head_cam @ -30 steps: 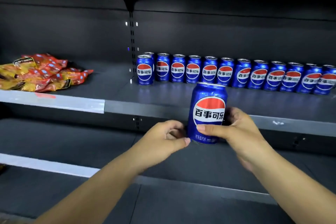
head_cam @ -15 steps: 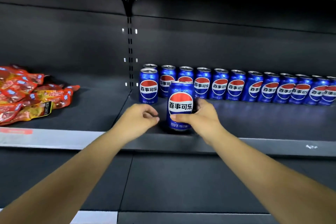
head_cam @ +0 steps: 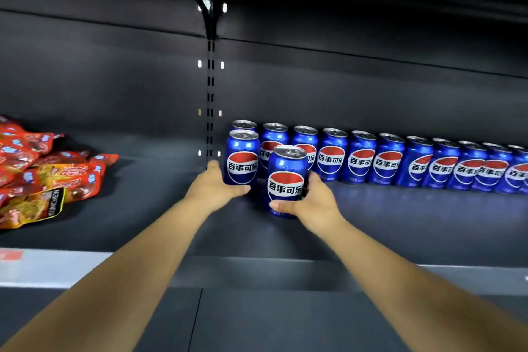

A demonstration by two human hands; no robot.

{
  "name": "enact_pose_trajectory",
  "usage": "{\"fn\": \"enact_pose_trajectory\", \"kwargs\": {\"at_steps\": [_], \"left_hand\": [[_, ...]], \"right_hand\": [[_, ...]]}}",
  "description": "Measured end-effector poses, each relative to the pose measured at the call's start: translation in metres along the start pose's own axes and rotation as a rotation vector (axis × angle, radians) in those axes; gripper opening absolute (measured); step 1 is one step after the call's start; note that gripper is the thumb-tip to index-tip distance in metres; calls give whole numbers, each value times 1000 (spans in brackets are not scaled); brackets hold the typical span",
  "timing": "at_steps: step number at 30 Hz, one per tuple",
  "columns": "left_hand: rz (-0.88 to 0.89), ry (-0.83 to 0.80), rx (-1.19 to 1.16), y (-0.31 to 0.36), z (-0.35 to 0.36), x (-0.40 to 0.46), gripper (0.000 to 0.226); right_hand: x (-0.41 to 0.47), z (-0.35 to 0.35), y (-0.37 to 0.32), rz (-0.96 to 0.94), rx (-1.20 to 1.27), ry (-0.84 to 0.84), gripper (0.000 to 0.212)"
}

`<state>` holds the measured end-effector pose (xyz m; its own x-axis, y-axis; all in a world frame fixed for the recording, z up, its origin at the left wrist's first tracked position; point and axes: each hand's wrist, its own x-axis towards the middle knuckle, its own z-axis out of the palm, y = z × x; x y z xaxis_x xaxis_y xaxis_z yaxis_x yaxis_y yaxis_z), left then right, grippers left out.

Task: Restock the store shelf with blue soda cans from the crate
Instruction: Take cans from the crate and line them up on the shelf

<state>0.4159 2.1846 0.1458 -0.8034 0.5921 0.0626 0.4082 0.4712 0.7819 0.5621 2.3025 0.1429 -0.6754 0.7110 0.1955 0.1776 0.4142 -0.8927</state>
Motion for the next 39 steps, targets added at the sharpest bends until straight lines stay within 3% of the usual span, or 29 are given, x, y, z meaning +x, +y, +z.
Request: {"fn": "enact_pose_trajectory", "kwargs": {"at_steps": [5, 12, 16, 32, 35, 39], "left_hand": [[76, 86, 339, -18, 11, 13, 47], [107, 103, 301, -21, 8, 15, 41], [118, 109, 289, -21, 8, 16, 39], [140, 113, 316, -22, 11, 18, 41], [137, 116, 344, -21, 11, 18, 41], [144, 114, 339, -20, 11, 14, 47]], "right_hand": [[21, 4, 3, -1, -62, -36, 61], [41, 23, 10, 34, -136, 40, 58], [43, 32, 13, 21, -245, 84, 70], [43, 33, 18, 41, -325, 80, 66], [42, 32, 17, 46, -381, 90, 75], [37, 29, 13, 89, -386, 96, 108]]}}
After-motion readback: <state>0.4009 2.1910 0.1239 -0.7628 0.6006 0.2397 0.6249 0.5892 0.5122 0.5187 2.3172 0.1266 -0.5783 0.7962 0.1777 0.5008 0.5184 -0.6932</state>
